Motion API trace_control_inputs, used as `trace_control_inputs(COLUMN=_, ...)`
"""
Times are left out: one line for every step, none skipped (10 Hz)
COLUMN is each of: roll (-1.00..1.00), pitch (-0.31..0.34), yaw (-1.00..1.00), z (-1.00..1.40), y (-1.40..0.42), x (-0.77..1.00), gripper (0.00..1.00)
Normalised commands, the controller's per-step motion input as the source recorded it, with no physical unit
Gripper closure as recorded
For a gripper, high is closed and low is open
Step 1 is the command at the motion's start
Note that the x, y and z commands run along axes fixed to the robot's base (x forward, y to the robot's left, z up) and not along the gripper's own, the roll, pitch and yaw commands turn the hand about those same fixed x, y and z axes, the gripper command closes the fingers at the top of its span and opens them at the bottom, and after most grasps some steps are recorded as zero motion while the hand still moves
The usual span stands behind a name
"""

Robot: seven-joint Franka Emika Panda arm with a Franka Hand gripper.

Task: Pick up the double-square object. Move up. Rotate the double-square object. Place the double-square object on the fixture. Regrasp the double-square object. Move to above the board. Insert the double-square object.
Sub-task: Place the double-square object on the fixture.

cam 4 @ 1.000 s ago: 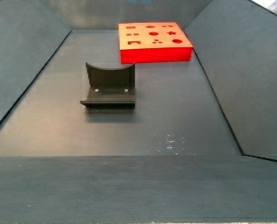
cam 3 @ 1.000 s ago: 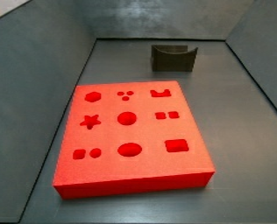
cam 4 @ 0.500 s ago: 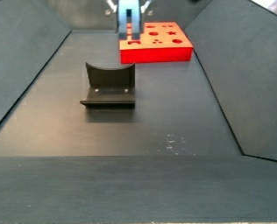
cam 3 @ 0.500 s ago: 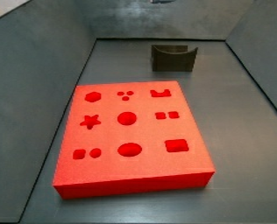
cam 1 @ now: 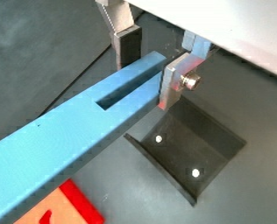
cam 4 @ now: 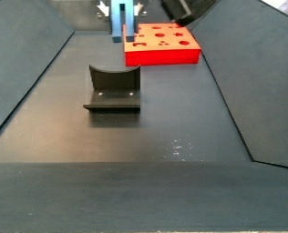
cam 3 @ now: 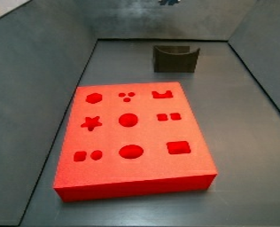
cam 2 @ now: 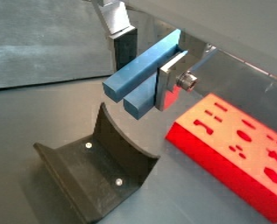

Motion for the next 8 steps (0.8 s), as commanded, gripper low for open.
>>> trace_control_inputs(roll=-0.24, pitch=0.116, yaw=-0.10, z=-0.01, y=0.04, x=0.38, gripper=1.00)
trace_control_inputs(roll=-0.20, pitch=0.093, yaw=-0.10, z=-0.01, y=0.04, x=0.32, gripper=1.00)
trace_control_inputs(roll=-0.19, pitch=0.084, yaw=-0.09, z=-0.01, y=0.05, x=0.22, gripper=1.00)
trace_control_inputs(roll=-0.18, pitch=0.083, yaw=-0.08, z=-0.01, y=0.05, x=0.18, gripper=1.00)
trace_control_inputs(roll=-1.00, pitch=-0.024, yaw=-0.11, z=-1.00, y=0.07, x=0.11, gripper=1.00)
trace_control_inputs(roll=-1.00, pitch=-0.030, yaw=-0.11, z=-1.00, y=0.07, x=0.11, gripper=1.00)
trace_control_inputs(roll=-1.00, pitch=-0.010, yaw=-0.11, z=-1.00, y=0.08, x=0.11, gripper=1.00)
trace_control_inputs(roll=-1.00, pitch=0.002, yaw=-0.11, z=-1.00, y=0.08, x=0.12, gripper=1.00)
